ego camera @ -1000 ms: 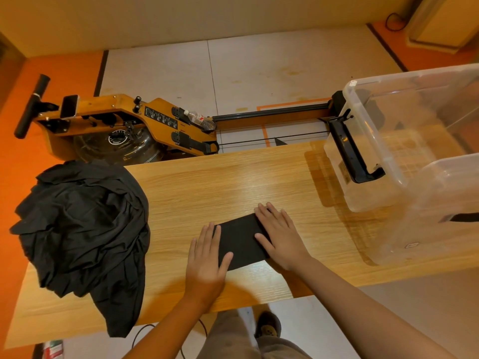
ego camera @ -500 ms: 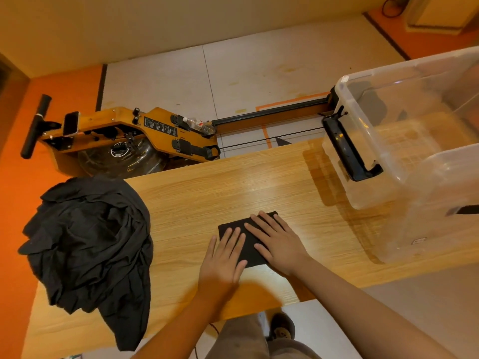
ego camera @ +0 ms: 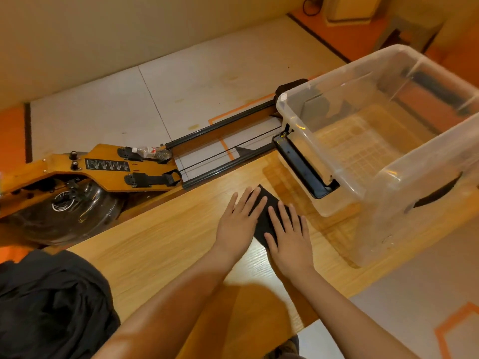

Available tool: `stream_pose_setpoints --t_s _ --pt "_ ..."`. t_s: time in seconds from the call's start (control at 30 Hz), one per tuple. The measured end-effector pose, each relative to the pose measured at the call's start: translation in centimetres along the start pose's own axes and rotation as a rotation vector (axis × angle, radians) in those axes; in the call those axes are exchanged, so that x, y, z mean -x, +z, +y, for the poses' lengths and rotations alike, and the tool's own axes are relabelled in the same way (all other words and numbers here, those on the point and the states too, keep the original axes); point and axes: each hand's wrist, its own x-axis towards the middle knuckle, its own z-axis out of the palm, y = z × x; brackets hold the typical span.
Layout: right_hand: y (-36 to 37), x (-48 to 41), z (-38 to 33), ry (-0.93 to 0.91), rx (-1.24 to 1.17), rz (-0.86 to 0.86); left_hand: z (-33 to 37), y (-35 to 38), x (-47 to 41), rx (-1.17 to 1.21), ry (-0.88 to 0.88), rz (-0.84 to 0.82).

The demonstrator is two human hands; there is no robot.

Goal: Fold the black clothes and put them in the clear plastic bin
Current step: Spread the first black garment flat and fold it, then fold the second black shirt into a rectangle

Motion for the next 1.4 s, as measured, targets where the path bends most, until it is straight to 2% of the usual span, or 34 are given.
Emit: stream_pose_setpoints --t_s 0.1,0.23,0.47,0.6,0.8,1.0,1.13,1.27,1.4 --pt "0.9 2.9 1.1 -0.100 0.003 -0.017 2.1 1.3 2.3 0.191 -0.074 -0.068" --pt "1.9 4.2 1.6 -0.060 0.031 -0.105 1.6 3.8 2.6 0.251 -0.076 -0.212" --pt "0.4 -2.6 0.9 0.028 0.063 -0.142 -1.2 1.6 -5.3 0.230 -0.010 -0.119" --pt "-0.8 -4.9 2.2 -0.041 0.104 -0.242 -3.0 0.9 -8.4 0.196 0.064 -0.161" --pt "-0.8 -5.5 2.8 -0.034 0.075 -0.284 -3.2 0.8 -8.8 0.165 0.076 -0.175" --pt "-1.7 -6.2 3.8 -0.044 0.005 -0.369 -3.5 1.4 -4.9 0.181 -0.033 -0.118" --pt "-2.7 -5.9 4.1 -0.050 -0.011 -0.356 -3.4 1.0 -0.6 0.206 -0.138 -0.108" --pt "-3.7 -3.5 1.2 -0.248 0.113 -0.272 -2.2 0.7 4.4 0.226 -0.288 -0.077" --pt "-2.9 -0.8 -2.2 -0.423 0.083 -0.275 -1.3 0.3 9.9 0.218 -0.394 -0.083"
